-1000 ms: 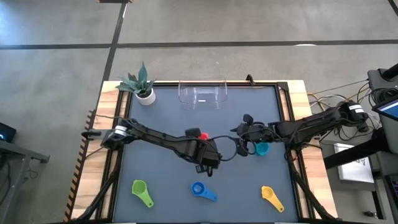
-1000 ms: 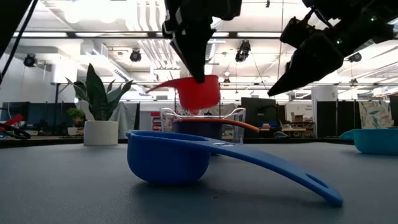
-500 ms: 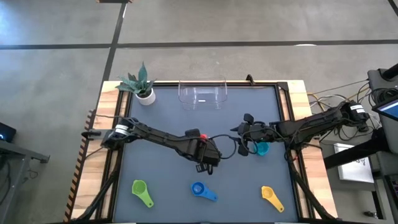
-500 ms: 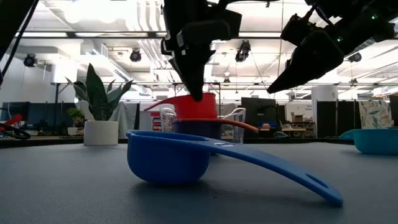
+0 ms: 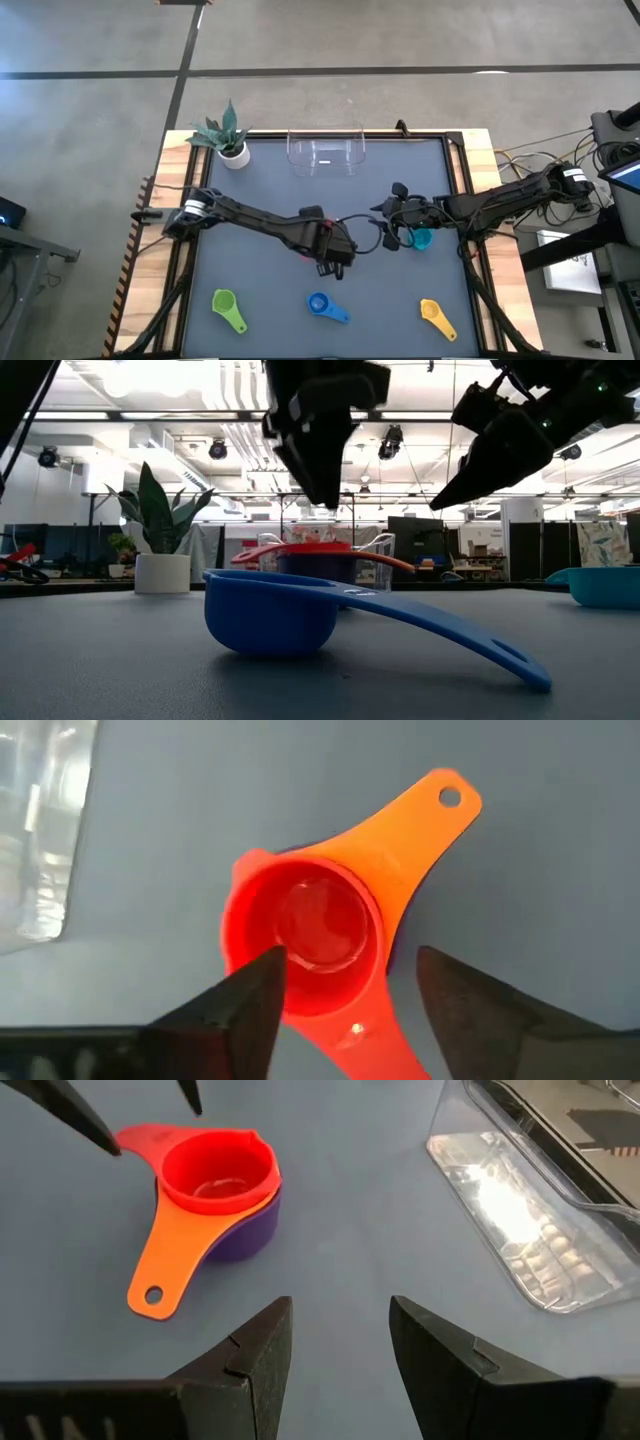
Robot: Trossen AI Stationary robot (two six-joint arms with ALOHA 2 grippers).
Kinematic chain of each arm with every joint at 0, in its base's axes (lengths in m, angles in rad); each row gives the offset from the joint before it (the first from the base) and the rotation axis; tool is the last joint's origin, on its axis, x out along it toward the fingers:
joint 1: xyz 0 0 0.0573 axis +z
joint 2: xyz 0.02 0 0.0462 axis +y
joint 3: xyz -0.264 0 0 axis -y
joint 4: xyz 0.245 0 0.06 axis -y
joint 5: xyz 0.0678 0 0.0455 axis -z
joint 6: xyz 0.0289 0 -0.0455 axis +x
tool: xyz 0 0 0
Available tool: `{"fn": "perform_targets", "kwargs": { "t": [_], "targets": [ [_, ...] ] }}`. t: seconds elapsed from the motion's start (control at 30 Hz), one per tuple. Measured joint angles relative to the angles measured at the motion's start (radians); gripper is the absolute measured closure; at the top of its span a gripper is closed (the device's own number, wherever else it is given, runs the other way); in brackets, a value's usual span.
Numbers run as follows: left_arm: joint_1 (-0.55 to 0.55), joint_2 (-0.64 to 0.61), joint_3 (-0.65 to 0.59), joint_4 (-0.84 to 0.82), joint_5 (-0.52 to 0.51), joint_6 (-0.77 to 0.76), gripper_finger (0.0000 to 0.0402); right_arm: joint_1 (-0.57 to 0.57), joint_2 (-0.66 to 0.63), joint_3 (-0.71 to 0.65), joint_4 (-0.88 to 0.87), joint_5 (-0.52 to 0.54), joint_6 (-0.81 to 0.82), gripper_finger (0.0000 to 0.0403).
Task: Nest measuring cups in basket
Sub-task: Stack the red measuring cup on top of the orange measuring cup
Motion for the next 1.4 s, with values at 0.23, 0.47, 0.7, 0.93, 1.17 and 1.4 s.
{"fn": "perform_targets", "kwargs": {
  "t": [0.23,0.47,0.7,0.93,1.17,1.4],
  "targets": [
    [-0.018,-0.078,0.003,-0.078,-0.122,-0.051,0.0164,0.0,0.001,-0.007,-0.001,0.0,0.004,0.0243],
    [-0.059,-0.188,-0.245,-0.03,-0.11,-0.224,0.017,0.0,0.001,-0.01,0.007,0.0,0.015,0.0243],
    [-0.062,-0.294,-0.51,0.117,-0.059,-0.413,0.017,0.0,0.057,-0.01,0.093,-0.001,0.015,0.0244],
    [-0.061,-0.297,-0.574,0.292,-0.01,-0.403,0.0171,0.0,0.21,0.019,0.094,-0.001,0.018,0.0269],
    [-0.061,-0.294,-0.603,0.334,0.017,-0.413,0.0171,0.0,0.369,0.113,0.099,-0.021,0.019,0.0296],
    [-0.061,-0.294,-0.601,0.409,0.04,-0.408,0.0171,0.006,0.477,0.189,0.096,-0.087,0.029,0.0307]
  ]
}}
